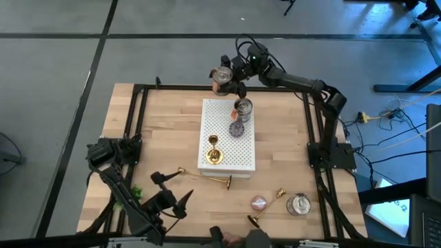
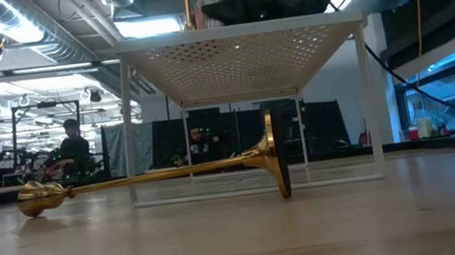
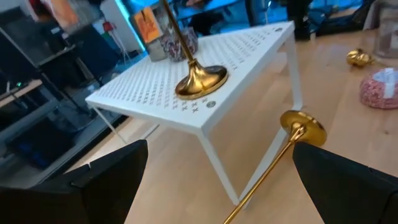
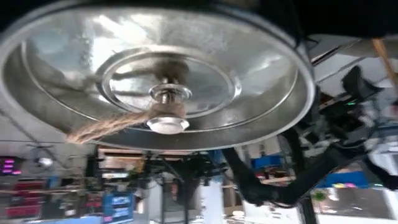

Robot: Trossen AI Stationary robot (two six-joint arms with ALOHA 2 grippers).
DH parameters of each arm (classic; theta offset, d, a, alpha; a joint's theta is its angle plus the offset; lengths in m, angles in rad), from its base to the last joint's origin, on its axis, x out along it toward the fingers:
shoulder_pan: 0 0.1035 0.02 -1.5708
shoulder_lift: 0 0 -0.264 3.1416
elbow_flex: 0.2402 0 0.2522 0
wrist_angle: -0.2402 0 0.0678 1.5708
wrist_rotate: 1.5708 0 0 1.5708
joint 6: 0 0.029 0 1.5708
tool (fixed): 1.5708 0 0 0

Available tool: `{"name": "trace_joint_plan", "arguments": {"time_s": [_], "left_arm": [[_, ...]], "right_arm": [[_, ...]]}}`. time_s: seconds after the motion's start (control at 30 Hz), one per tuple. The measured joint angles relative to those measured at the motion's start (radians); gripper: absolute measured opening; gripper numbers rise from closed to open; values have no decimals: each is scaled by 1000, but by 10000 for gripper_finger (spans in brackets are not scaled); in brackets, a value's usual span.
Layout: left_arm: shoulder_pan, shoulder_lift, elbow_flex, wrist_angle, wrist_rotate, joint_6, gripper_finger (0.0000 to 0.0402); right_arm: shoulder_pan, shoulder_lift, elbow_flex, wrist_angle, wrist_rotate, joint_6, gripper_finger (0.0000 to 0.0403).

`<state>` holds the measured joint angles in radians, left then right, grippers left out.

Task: Pick & Place candle stick holders
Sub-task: Put the left silver scented candle on the shelf

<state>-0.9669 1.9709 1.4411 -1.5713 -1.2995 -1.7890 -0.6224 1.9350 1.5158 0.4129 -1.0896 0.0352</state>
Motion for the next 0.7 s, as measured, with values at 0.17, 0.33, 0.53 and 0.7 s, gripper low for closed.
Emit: {"name": "trace_joint_plan", "arguments": {"time_s": [0.17, 0.33, 0.53, 0.7], "left_arm": [[-11, 0, -5, 0, -39, -5, 400], [-10, 0, -5, 0, -39, -5, 400], [-8, 0, -5, 0, -39, -5, 400], [-6, 0, -5, 0, -39, -5, 400]], "right_arm": [[1, 44, 0, 53, -63, 32, 347], [0, 74, 0, 97, -117, 59, 347], [1, 84, 0, 134, -188, 73, 347], [0, 84, 0, 148, -190, 66, 347]]}}
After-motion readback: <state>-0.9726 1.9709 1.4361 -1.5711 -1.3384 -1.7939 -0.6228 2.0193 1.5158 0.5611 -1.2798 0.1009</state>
